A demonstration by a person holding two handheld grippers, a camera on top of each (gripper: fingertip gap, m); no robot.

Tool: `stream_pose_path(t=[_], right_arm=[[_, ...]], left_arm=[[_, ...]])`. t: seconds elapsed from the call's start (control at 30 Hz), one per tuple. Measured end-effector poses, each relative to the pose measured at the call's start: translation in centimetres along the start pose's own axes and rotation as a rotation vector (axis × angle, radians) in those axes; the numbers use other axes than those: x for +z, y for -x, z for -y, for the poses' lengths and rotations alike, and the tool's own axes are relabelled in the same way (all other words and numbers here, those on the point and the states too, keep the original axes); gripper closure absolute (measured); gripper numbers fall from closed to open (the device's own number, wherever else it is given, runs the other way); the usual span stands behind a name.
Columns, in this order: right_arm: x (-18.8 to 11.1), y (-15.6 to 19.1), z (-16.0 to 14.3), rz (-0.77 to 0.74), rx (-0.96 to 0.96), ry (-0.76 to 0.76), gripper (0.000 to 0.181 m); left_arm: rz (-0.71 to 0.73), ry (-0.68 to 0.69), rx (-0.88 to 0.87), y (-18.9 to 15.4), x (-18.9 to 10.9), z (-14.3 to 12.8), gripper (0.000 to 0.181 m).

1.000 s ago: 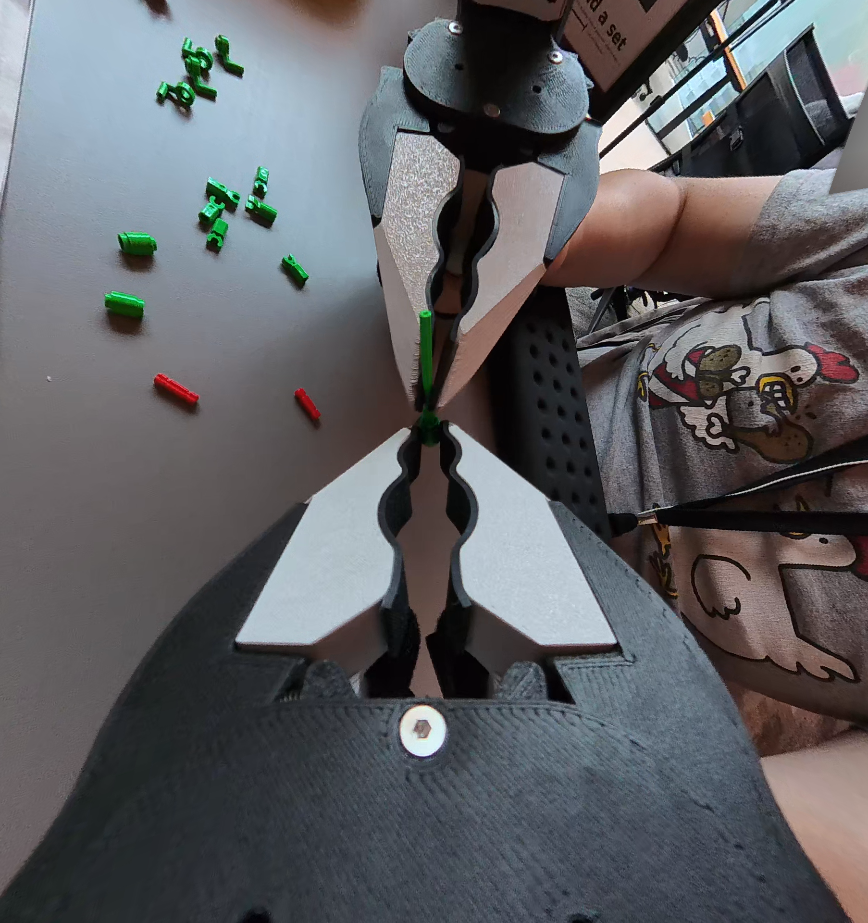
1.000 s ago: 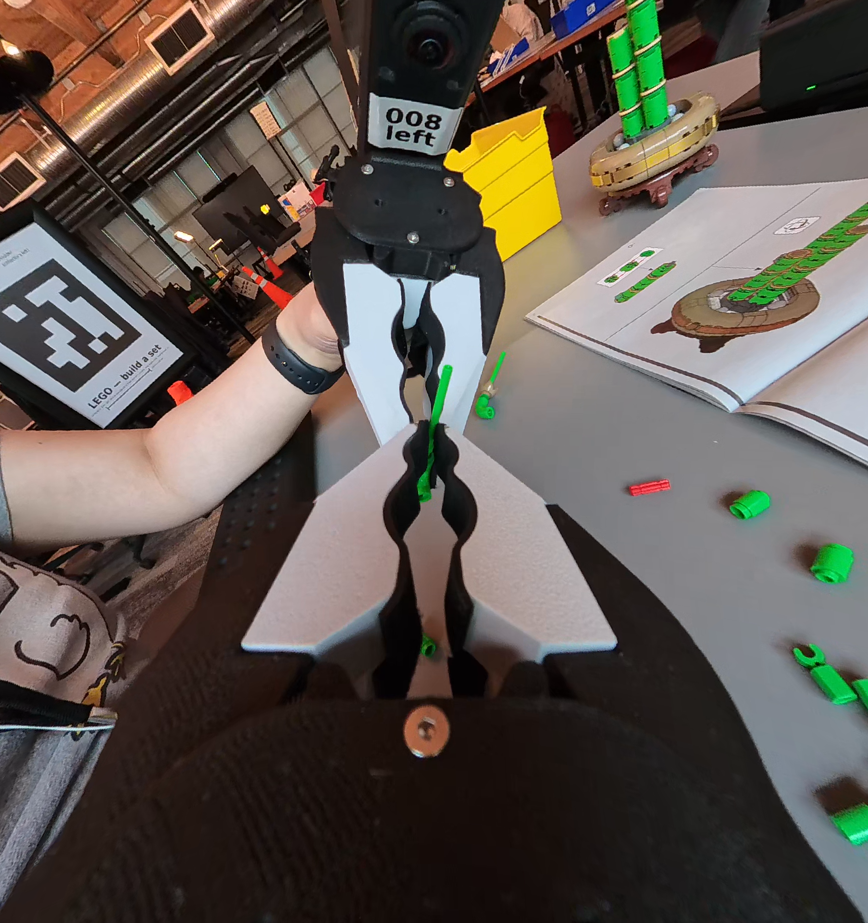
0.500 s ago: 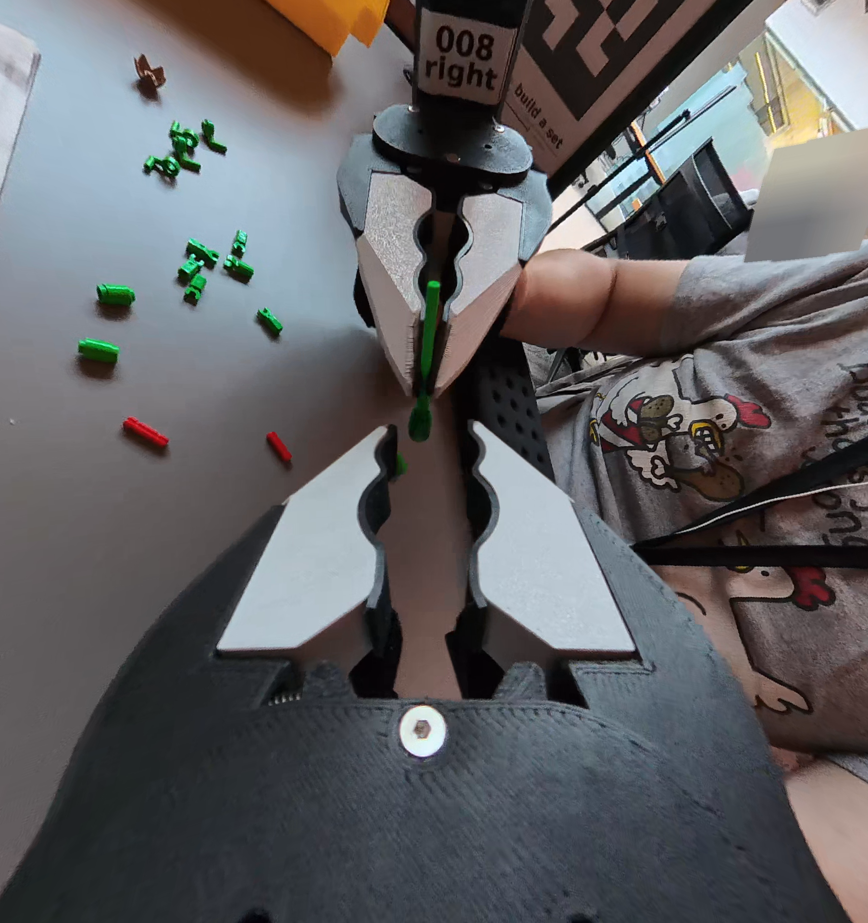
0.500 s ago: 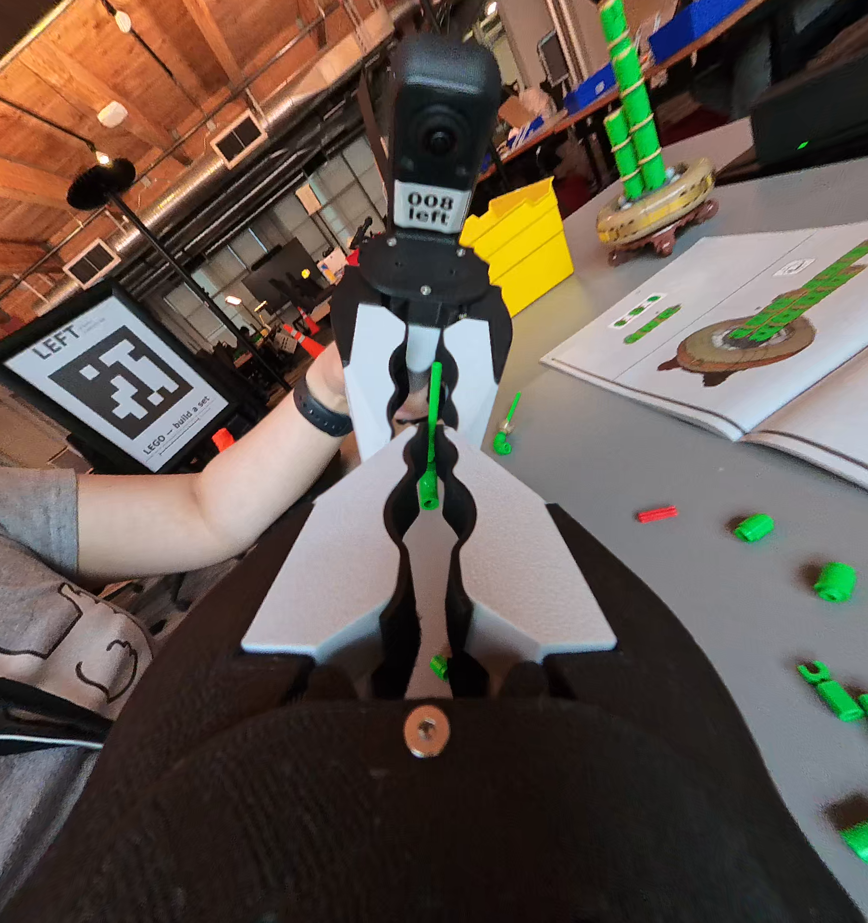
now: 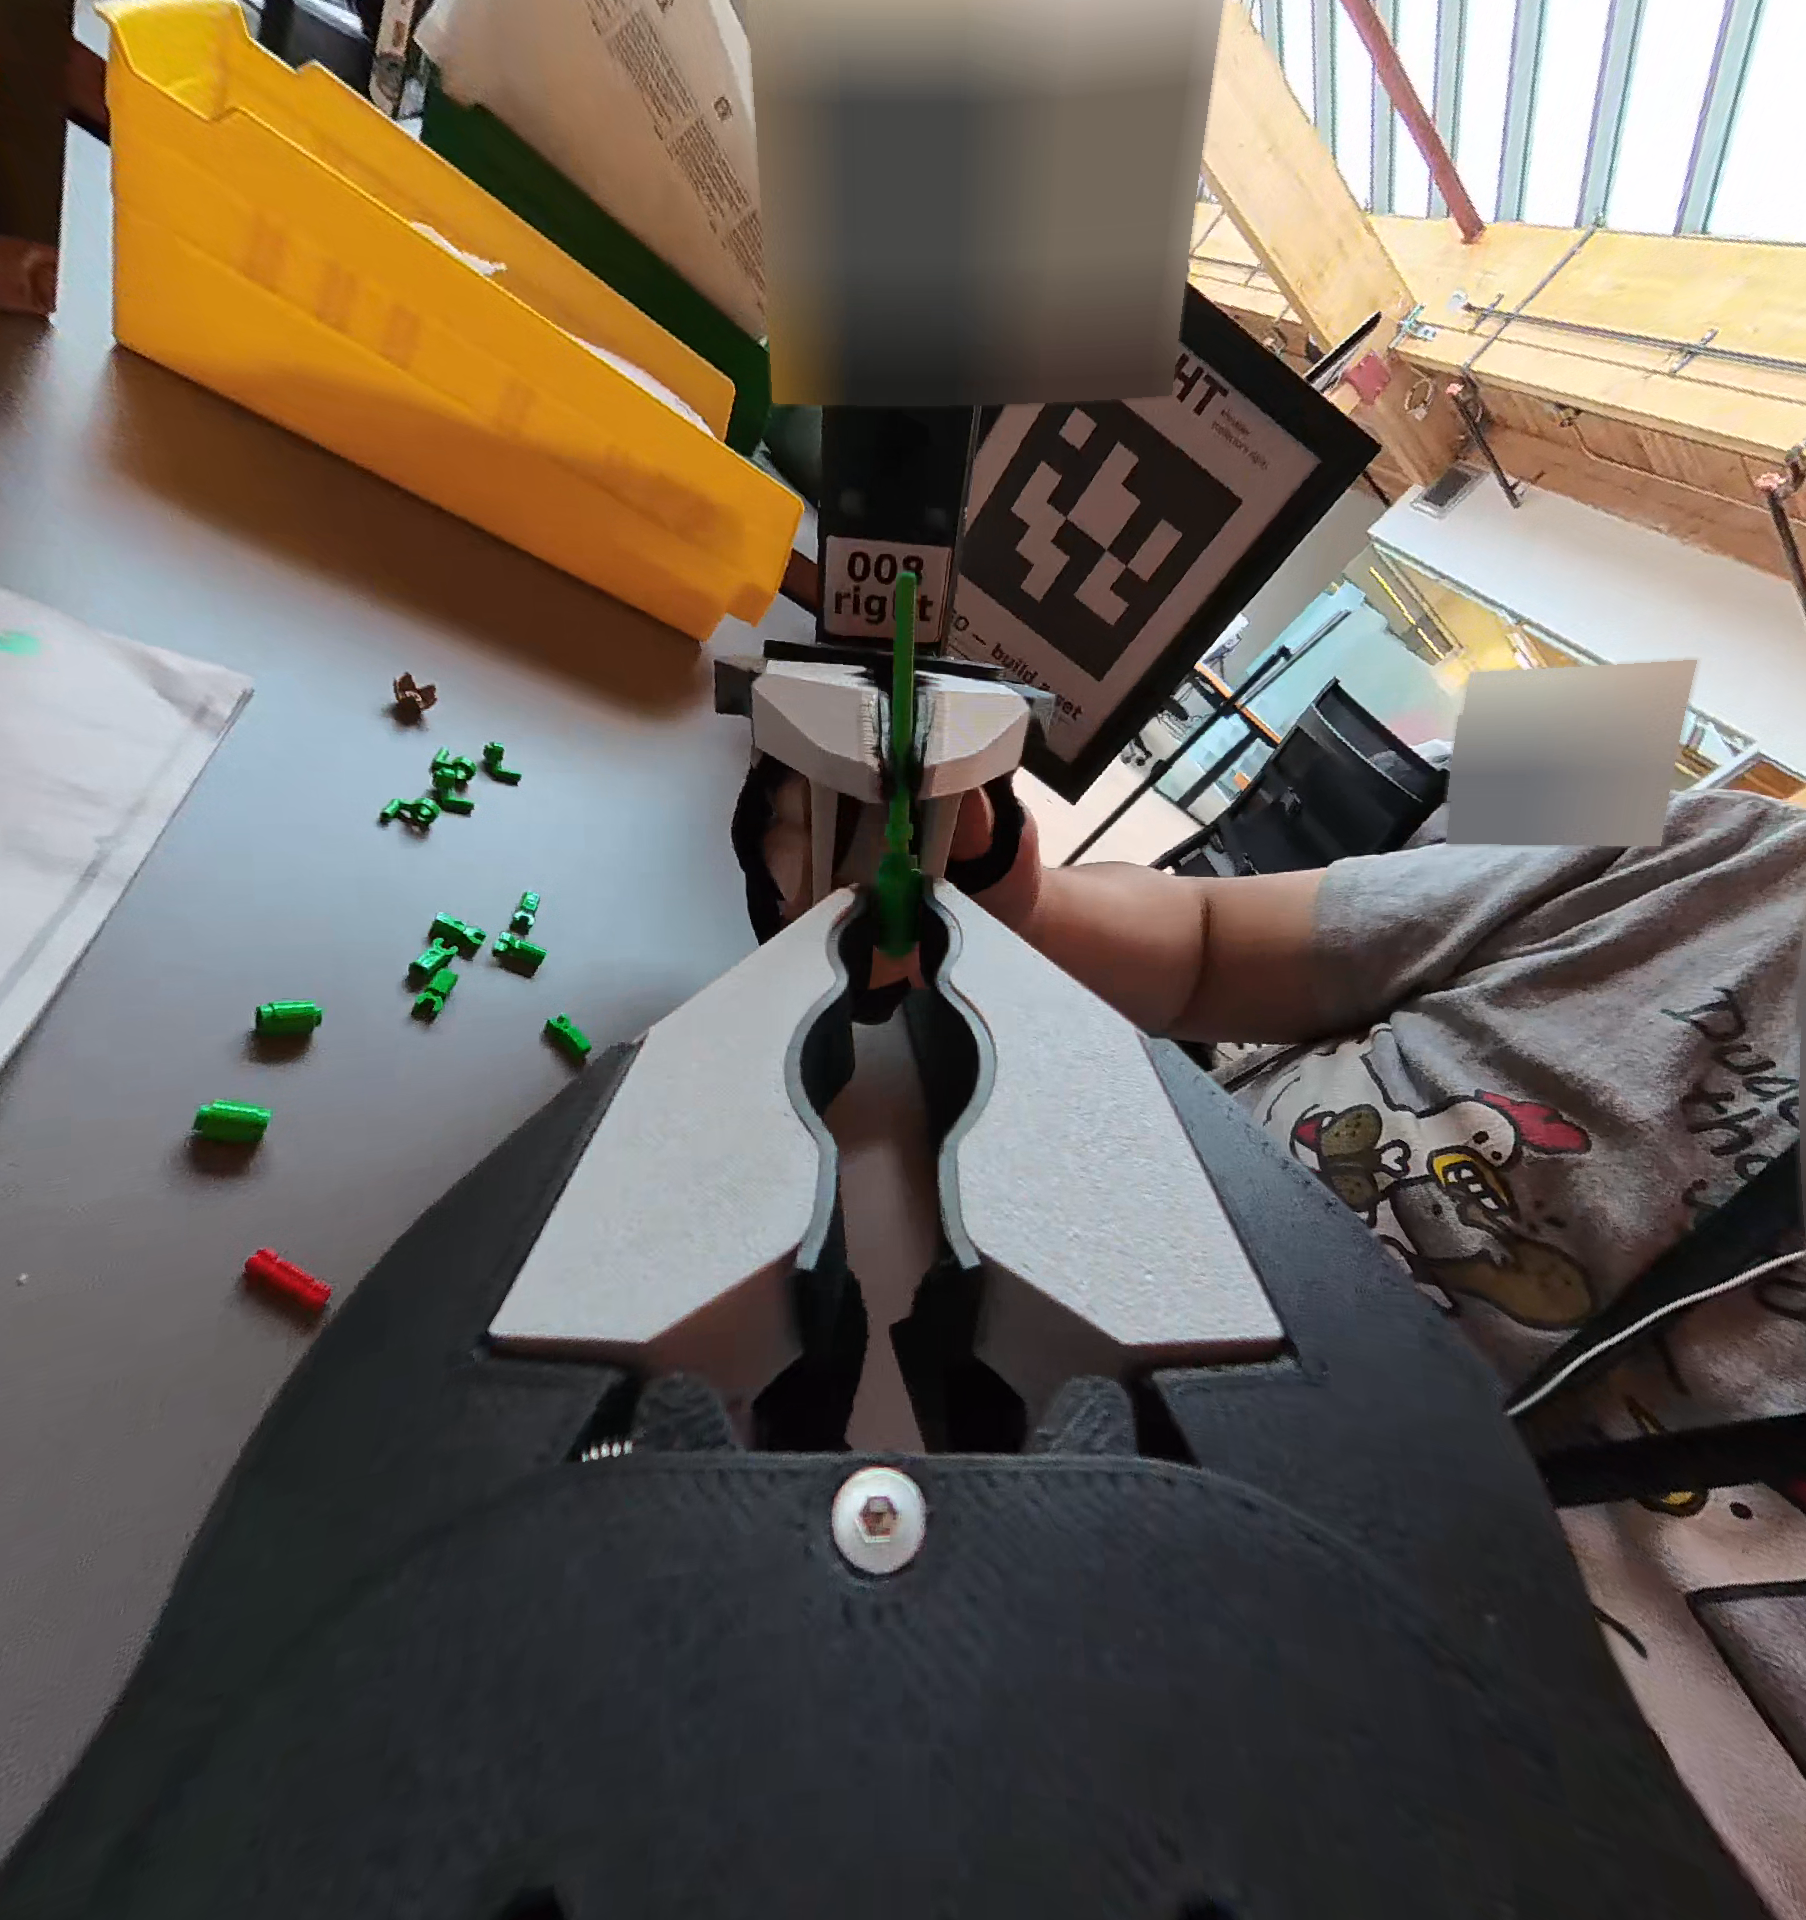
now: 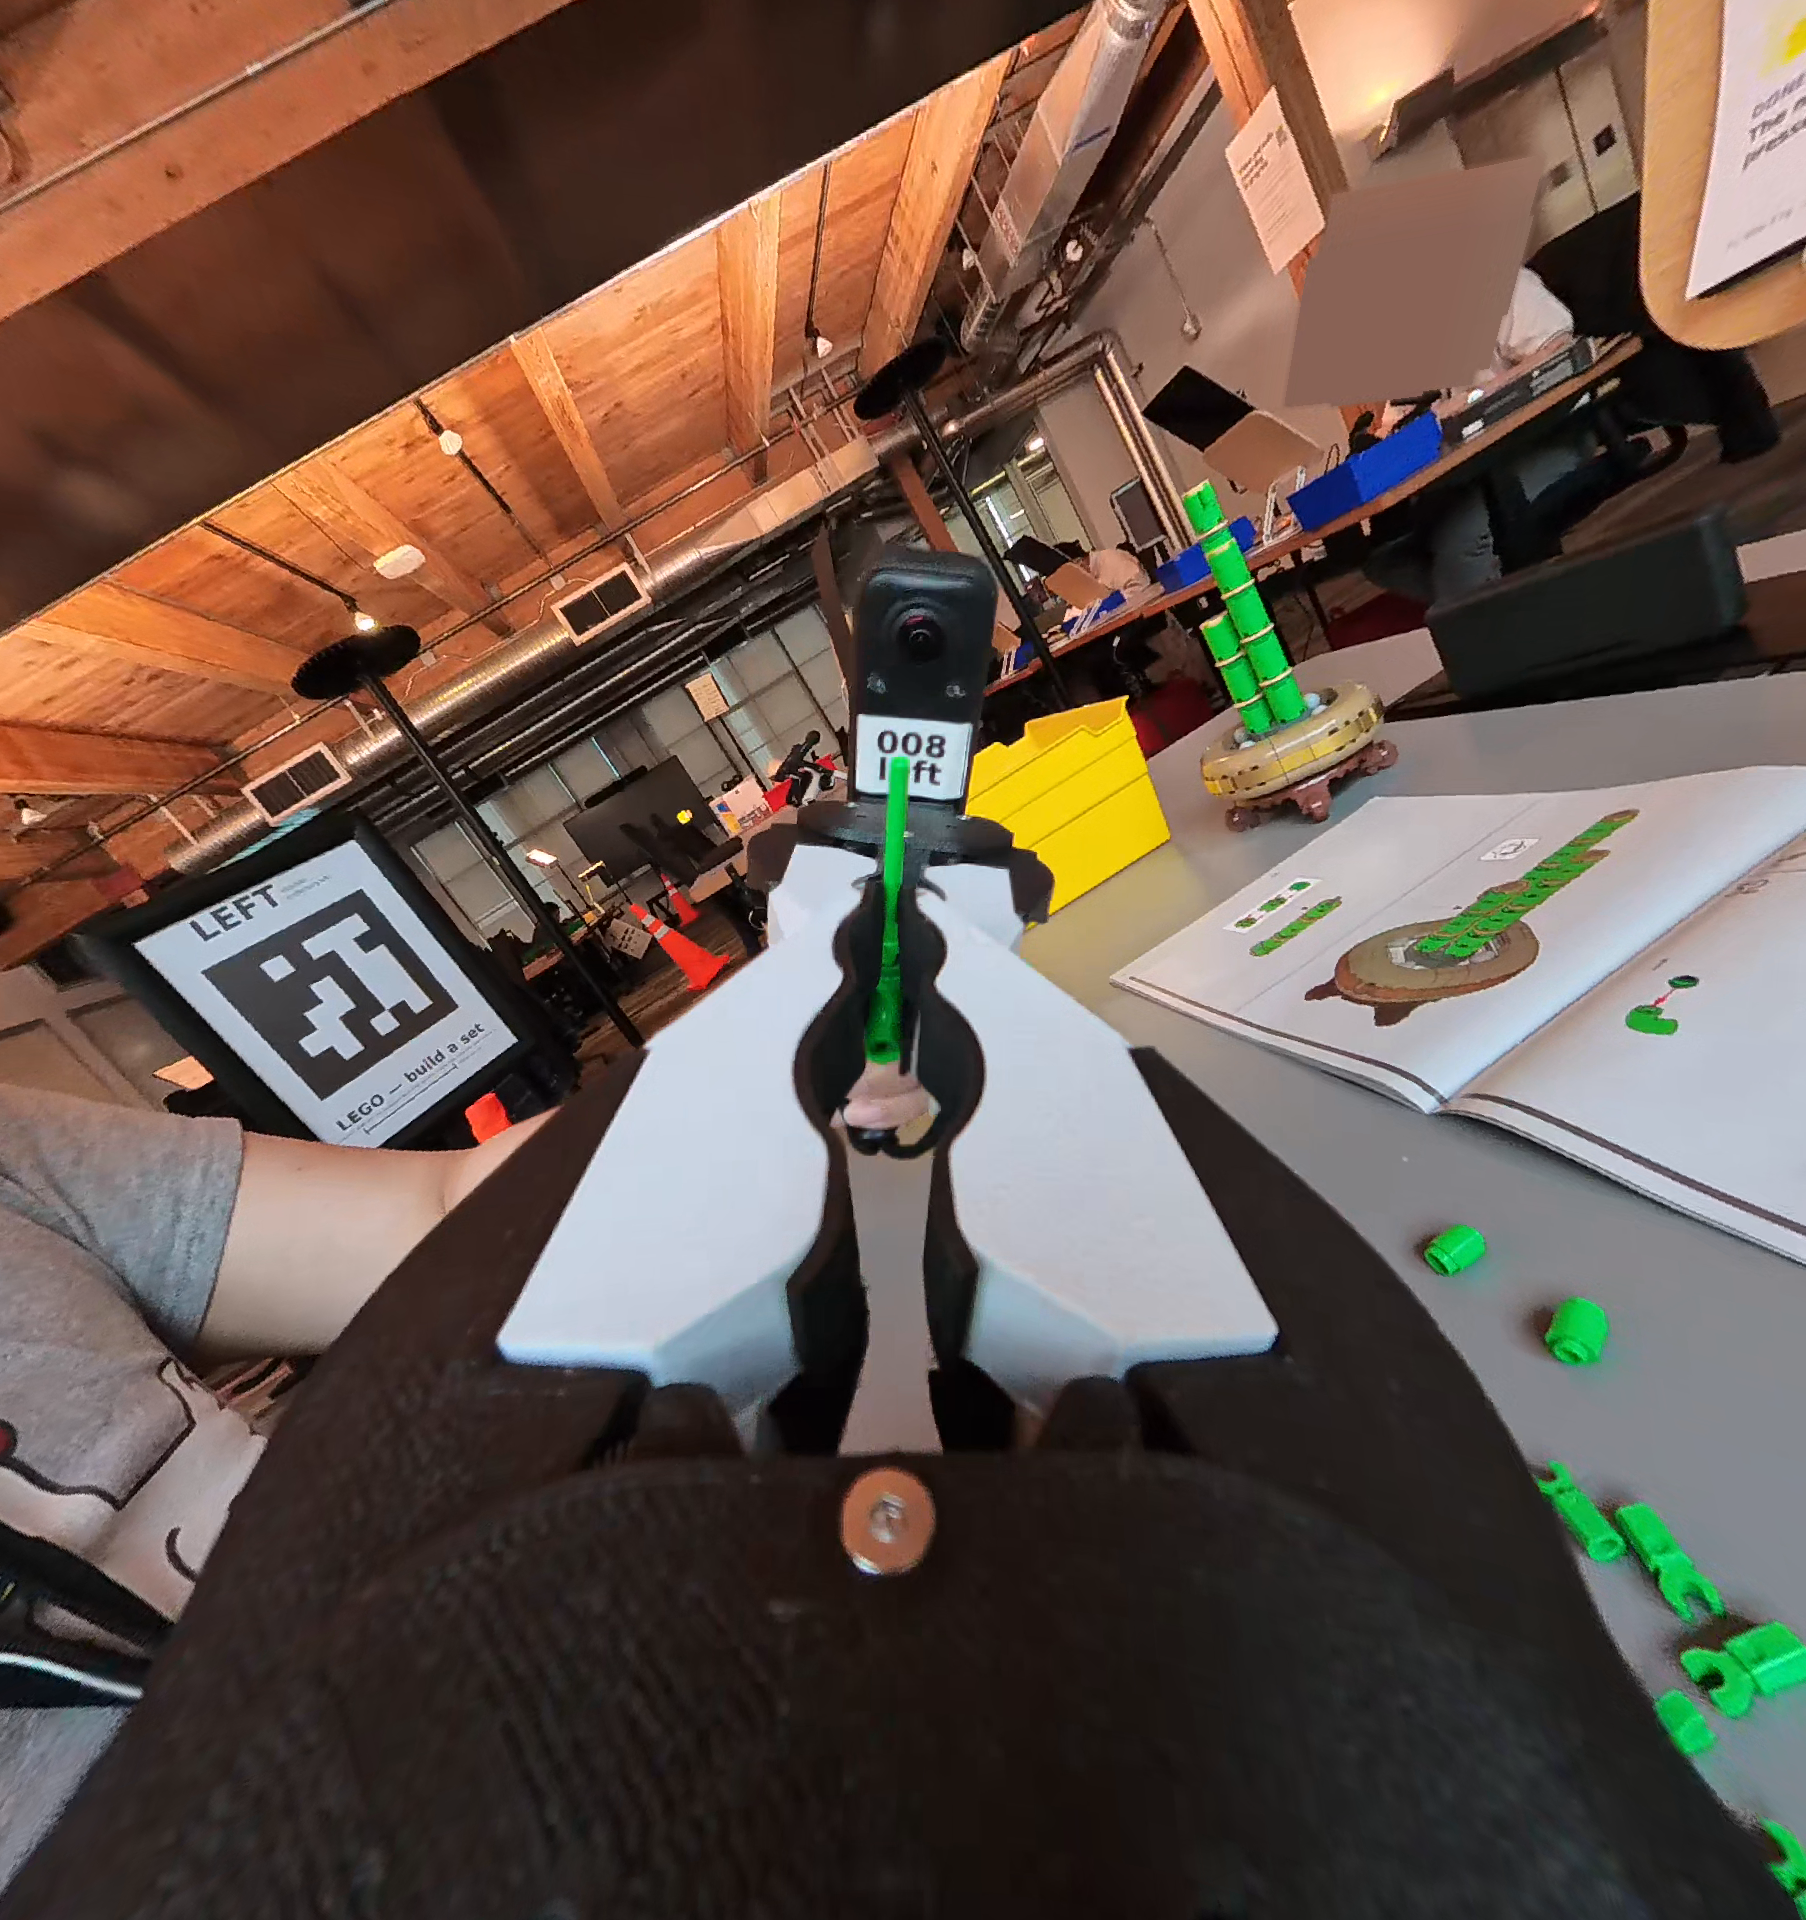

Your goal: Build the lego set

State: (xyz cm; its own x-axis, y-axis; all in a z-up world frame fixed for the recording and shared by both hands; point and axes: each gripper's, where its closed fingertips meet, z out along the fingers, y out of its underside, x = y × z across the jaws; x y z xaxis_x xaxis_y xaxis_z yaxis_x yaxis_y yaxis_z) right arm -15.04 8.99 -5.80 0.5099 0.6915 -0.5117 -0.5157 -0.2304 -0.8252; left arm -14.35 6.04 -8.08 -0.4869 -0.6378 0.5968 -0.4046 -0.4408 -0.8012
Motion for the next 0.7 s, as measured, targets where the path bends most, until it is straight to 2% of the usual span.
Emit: stream_pose_path(t=[0.2,0.27,0.4,0.7], right_arm=[[-0.1,-0.1,0.0,-0.023,-0.034,-0.004,0.181],[-0.1,-0.1,-0.1,0.004,-0.004,-0.004,0.177],[-0.2,-1.0,-0.6,0.01,0.102,-0.011,0.181],[-0.2,-2.1,-1.8,-0.033,0.131,-0.005,0.181]], left_arm=[[0.003,-0.003,-0.048,0.1,-0.1,0.0,0.177],[0.005,0.005,-0.061,0.3,-0.1,-0.2,0.177],[0.042,0.024,-0.068,0.9,-0.1,-0.6,0.177],[0.085,0.054,-0.097,2.2,-0.2,-1.6,0.177]])
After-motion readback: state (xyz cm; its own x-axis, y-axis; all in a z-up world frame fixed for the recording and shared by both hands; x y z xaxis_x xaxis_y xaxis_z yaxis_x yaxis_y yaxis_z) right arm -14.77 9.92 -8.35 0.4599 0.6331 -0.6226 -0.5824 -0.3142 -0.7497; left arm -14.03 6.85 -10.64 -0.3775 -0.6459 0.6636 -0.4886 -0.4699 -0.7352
